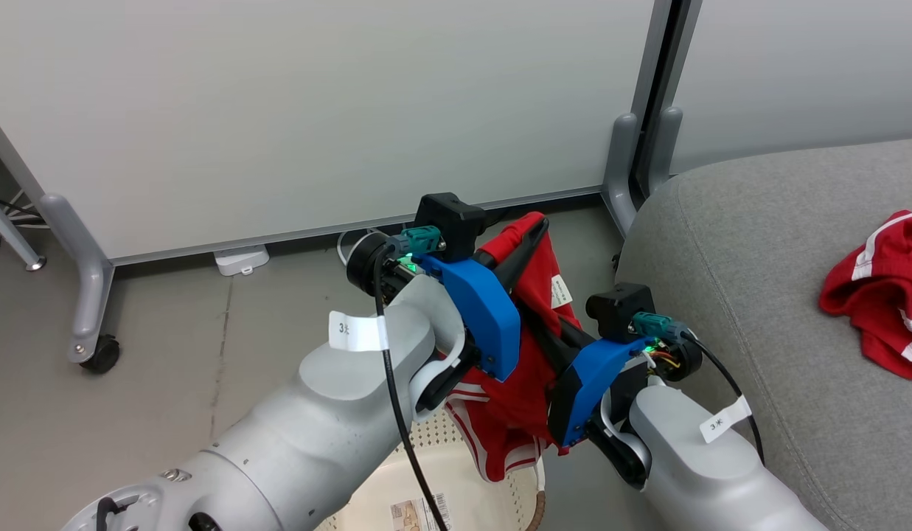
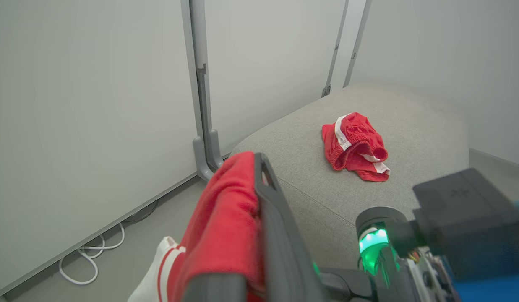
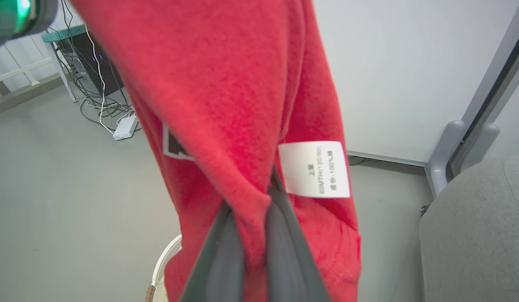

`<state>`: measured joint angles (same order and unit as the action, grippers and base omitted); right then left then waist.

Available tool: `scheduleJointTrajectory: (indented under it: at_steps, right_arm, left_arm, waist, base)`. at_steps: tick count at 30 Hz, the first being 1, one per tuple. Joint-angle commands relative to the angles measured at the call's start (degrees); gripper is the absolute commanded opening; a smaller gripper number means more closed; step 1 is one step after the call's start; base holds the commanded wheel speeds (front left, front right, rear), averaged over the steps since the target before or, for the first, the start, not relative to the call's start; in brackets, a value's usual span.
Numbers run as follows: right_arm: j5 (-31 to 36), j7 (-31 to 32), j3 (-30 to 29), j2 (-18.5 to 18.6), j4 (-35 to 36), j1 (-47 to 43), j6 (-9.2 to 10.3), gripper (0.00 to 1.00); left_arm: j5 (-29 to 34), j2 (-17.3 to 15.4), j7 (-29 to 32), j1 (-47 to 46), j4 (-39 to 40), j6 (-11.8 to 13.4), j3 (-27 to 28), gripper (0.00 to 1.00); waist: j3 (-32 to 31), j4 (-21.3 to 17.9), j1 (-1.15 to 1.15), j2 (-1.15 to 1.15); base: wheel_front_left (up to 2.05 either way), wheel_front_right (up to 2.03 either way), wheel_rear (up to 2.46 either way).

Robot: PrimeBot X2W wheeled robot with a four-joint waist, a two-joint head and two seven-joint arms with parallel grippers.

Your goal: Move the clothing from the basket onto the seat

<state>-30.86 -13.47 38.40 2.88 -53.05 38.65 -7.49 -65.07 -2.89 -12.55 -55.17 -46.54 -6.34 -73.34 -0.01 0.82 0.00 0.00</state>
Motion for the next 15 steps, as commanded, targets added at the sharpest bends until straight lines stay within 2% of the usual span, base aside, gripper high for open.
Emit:
scheduleJointTrajectory:
  at_steps: [1,2,15]
  right_arm:
    - [-0.2,-0.3,0.2,0.0,-0.5,0.8,-0.01,0.00]
    - [-0.4,-0.3,0.3,0.0,-0.6,1.0,-0.01,0.00]
    - [-1.8,-1.1,1.6,0.0,-1.5,1.7,-0.01,0.00]
  left_arm:
    - [-0.1,0.0,-0.4,-0.2,-0.1,0.1,-0.1,0.82]
    - [-0.1,0.0,-0.5,-0.2,-0.1,0.2,-0.1,1.00]
    - [-0.1,0.0,-0.8,0.1,-0.4,0.5,-0.1,1.00]
  waist:
    - [0.0,0.0,0.00,0.00]
    - [0.0,0.0,0.00,0.00]
    - [0.1,-0.1,0.00,0.00]
  base:
    - [0.00,0.00,0.00]
    - [0.00,0.00,0.00]
    - [0.00,0.00,0.00]
